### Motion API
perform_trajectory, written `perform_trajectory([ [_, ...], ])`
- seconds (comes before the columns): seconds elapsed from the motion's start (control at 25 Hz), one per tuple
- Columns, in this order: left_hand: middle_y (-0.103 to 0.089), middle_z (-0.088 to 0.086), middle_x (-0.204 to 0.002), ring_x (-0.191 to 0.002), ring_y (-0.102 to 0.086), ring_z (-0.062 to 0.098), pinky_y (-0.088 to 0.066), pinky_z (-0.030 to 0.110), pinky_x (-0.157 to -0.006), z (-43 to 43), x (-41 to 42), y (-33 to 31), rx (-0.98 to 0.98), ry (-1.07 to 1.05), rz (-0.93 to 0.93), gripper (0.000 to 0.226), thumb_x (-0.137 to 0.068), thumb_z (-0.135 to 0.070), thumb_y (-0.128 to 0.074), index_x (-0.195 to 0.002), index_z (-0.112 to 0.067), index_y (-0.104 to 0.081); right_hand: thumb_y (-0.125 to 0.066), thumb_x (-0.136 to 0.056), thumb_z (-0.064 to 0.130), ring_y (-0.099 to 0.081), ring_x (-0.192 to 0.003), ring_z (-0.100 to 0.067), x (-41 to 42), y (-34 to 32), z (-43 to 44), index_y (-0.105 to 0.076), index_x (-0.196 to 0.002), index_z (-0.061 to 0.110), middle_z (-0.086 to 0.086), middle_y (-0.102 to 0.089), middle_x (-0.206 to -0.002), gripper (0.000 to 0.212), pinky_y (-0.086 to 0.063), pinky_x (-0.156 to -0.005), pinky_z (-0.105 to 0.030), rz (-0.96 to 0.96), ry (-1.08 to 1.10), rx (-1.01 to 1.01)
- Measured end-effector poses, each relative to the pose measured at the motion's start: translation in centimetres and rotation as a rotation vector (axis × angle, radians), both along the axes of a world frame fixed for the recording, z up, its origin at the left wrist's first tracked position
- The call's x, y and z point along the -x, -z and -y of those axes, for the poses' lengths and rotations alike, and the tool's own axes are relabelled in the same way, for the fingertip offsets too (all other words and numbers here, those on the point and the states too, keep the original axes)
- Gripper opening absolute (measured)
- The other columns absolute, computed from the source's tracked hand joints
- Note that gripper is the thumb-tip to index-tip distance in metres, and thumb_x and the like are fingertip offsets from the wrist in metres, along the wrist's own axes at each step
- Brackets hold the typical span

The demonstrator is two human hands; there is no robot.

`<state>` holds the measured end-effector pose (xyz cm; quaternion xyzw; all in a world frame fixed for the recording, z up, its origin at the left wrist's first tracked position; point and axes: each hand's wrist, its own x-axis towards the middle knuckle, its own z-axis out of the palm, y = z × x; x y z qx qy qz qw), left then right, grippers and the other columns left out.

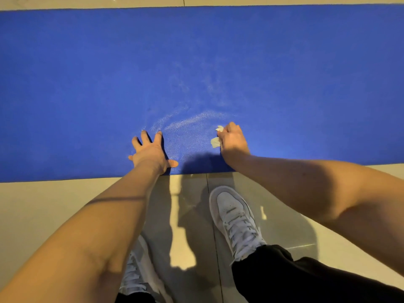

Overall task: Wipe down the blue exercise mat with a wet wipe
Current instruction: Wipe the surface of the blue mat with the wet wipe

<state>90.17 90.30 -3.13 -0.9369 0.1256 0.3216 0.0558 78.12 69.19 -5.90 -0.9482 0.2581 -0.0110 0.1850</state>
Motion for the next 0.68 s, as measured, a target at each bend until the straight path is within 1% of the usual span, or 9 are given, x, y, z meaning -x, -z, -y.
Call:
perform_trajectory([
  [0.08,0.000,0.002,-0.161,-0.147,-0.003,0.038,-0.045,0.062,-0.100,0.0,0.0,0.2,-0.004,0.002,0.010,0.116,-0.065,-0.067,-0.083,-0.154,-0.039,-0.013,-0.048,-0.090,0.005,-0.056,-0.082,-0.030,-1.3,0.7,-3.1,-0.049,-0.077,0.011,-0.009,-0.049,-0.087,0.015,-0.037,-0.070,-0.032,0.161,0.000,-0.149],
  [0.12,0.000,0.003,-0.161,-0.146,-0.003,0.038,-0.045,0.062,-0.100,0.0,0.0,0.2,-0.006,-0.001,0.010,0.116,-0.065,-0.067,-0.083,-0.154,-0.039,-0.013,-0.047,-0.082,-0.004,-0.053,-0.077,-0.035,-2.0,1.0,-4.8,-0.052,-0.074,0.007,-0.013,-0.050,-0.082,0.015,-0.032,-0.067,-0.031,0.223,-0.122,-0.203],
  [0.2,0.001,0.003,-0.161,-0.146,-0.003,0.038,-0.045,0.062,-0.101,0.0,-0.1,0.2,-0.008,-0.006,0.004,0.118,-0.065,-0.066,-0.083,-0.154,-0.039,-0.012,-0.046,-0.067,-0.014,-0.051,-0.065,-0.031,-3.7,0.8,-7.0,-0.054,-0.066,0.004,-0.016,-0.050,-0.071,0.020,-0.024,-0.064,-0.028,0.239,-0.383,-0.124],
  [0.28,0.002,0.002,-0.162,-0.147,-0.002,0.037,-0.044,0.062,-0.102,0.1,-0.2,0.3,-0.011,-0.010,-0.002,0.118,-0.065,-0.065,-0.084,-0.155,-0.040,-0.011,-0.058,-0.060,-0.023,-0.049,-0.060,-0.028,-4.7,0.2,-7.3,-0.056,-0.063,0.001,-0.015,-0.049,-0.068,0.024,-0.032,-0.056,-0.028,0.120,-0.491,-0.214],
  [0.32,0.003,0.001,-0.162,-0.147,-0.001,0.037,-0.042,0.062,-0.103,0.2,-0.2,0.2,-0.017,-0.016,-0.014,0.118,-0.066,-0.064,-0.084,-0.155,-0.040,-0.011,-0.065,-0.059,-0.024,-0.047,-0.060,-0.027,-5.0,0.3,-6.8,-0.058,-0.064,-0.001,-0.015,-0.049,-0.070,0.025,-0.031,-0.054,-0.027,0.152,-0.512,-0.163],
  [0.4,0.001,0.003,-0.161,-0.147,-0.003,0.037,-0.039,0.063,-0.104,0.5,-0.4,0.1,-0.015,-0.044,-0.043,0.113,-0.066,-0.065,-0.083,-0.152,-0.039,-0.015,-0.071,-0.067,-0.019,-0.049,-0.069,-0.029,-4.5,0.4,-5.2,-0.066,-0.076,-0.001,-0.015,-0.052,-0.079,0.021,-0.031,-0.058,-0.026,0.143,-0.497,-0.162],
  [0.52,-0.020,0.010,-0.152,-0.139,-0.021,0.037,-0.036,0.059,-0.107,1.6,-1.0,-0.4,0.049,-0.059,0.023,0.094,-0.071,-0.069,-0.077,-0.143,-0.027,-0.033,-0.057,-0.088,-0.001,-0.050,-0.104,-0.029,-3.7,-0.2,-1.1,-0.070,-0.106,0.009,-0.013,-0.056,-0.110,0.024,-0.039,-0.084,-0.031,-0.037,-0.422,-0.104],
  [0.6,-0.023,0.010,-0.153,-0.141,-0.021,0.036,-0.037,0.058,-0.107,2.1,-1.6,-0.4,0.079,-0.031,0.104,0.090,-0.076,-0.064,-0.077,-0.143,-0.020,-0.037,-0.053,-0.093,0.007,-0.055,-0.112,-0.026,-2.9,-0.7,1.5,-0.067,-0.090,0.015,-0.012,-0.059,-0.107,0.016,-0.045,-0.096,-0.039,-0.052,-0.293,-0.118],
  [0.68,-0.009,0.007,-0.162,-0.148,-0.009,0.036,-0.040,0.061,-0.105,2.1,-1.9,-0.1,0.089,-0.055,0.086,0.096,-0.078,-0.059,-0.078,-0.151,-0.023,-0.027,-0.051,-0.091,0.003,-0.057,-0.116,-0.029,-1.9,0.1,3.4,-0.070,-0.090,0.012,-0.012,-0.058,-0.105,0.021,-0.049,-0.096,-0.042,0.009,-0.146,-0.136],
])
